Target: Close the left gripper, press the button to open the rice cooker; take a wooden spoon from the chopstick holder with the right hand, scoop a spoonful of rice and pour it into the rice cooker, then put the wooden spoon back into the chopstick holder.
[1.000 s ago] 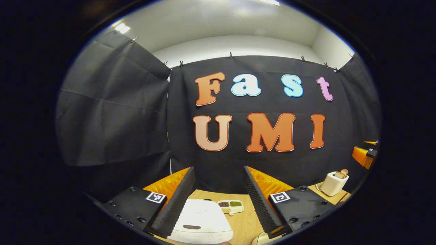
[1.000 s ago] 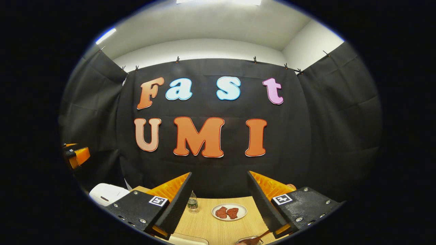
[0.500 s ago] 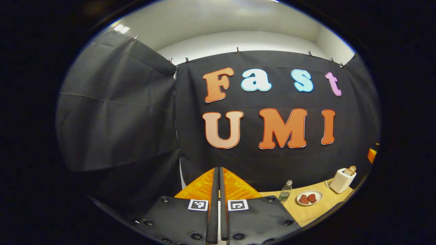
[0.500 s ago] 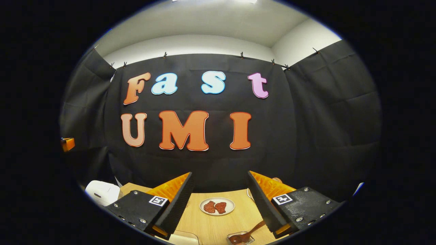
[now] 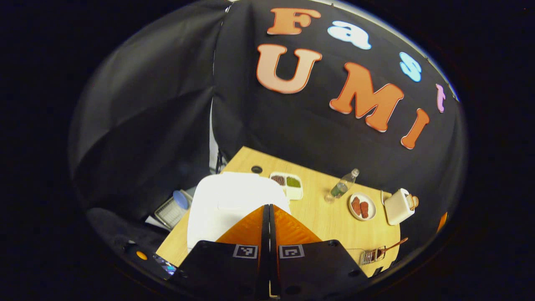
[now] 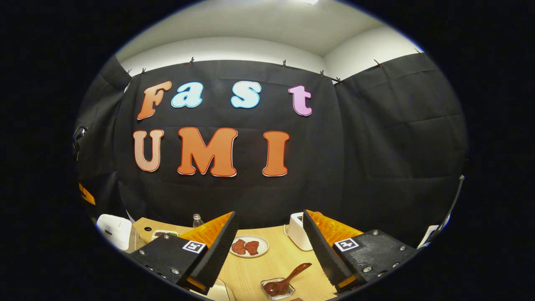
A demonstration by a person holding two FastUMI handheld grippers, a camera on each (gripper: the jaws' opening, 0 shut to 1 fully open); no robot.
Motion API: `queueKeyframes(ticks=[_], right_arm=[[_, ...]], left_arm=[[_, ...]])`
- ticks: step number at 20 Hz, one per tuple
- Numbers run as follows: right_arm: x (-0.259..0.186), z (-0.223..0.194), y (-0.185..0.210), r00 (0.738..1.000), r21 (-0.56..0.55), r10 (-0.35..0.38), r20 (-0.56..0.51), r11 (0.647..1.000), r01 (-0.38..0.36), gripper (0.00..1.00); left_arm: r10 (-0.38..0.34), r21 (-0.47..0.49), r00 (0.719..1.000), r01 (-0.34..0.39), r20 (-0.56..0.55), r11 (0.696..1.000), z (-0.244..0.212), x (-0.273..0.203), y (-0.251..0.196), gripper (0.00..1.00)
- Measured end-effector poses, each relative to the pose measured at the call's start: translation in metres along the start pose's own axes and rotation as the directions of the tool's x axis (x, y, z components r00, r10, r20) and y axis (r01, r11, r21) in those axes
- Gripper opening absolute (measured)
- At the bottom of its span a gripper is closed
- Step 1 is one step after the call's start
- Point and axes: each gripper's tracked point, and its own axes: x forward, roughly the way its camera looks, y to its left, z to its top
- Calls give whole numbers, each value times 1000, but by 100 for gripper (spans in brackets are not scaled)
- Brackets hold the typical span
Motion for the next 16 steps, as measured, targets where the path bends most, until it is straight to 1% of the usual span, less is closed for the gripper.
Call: queueKeyframes(ticks=[2,3,5,6,7,10,12,13,14,16], right_arm=[[-2,-3,-4,1000,-2,-10,-12,1000,10,96],[-3,-6,-6,1000,-5,-16,-20,1000,16,96],[-6,-8,-12,999,-13,-30,-28,999,30,96],[-8,-10,-13,999,-16,-34,-33,999,34,96],[-10,-11,-14,999,-19,-41,-36,999,40,96],[-14,-16,-20,997,-21,-55,-48,998,54,96],[-16,-20,-22,996,-22,-61,-62,998,59,96],[-17,-21,-24,996,-26,-67,-64,998,65,96],[-17,-22,-27,995,-28,-74,-65,997,72,96],[-16,-26,-30,994,-26,-75,-73,997,73,96]], left_arm=[[26,-52,991,-33,-132,998,-24,14,16,4],[27,-61,987,-37,-161,997,-27,21,22,5],[35,-77,977,-52,-211,996,-35,30,31,4],[34,-86,971,-56,-238,995,-41,32,33,5],[22,-101,964,-50,-264,994,-46,34,33,5],[9,-130,951,-52,-308,990,-63,50,32,5],[15,-124,937,-63,-350,990,-82,56,33,5],[20,-120,935,-67,-353,991,-86,58,33,5],[27,-113,942,-68,-334,991,-80,60,36,6],[28,-116,939,-71,-343,991,-83,56,35,5]])
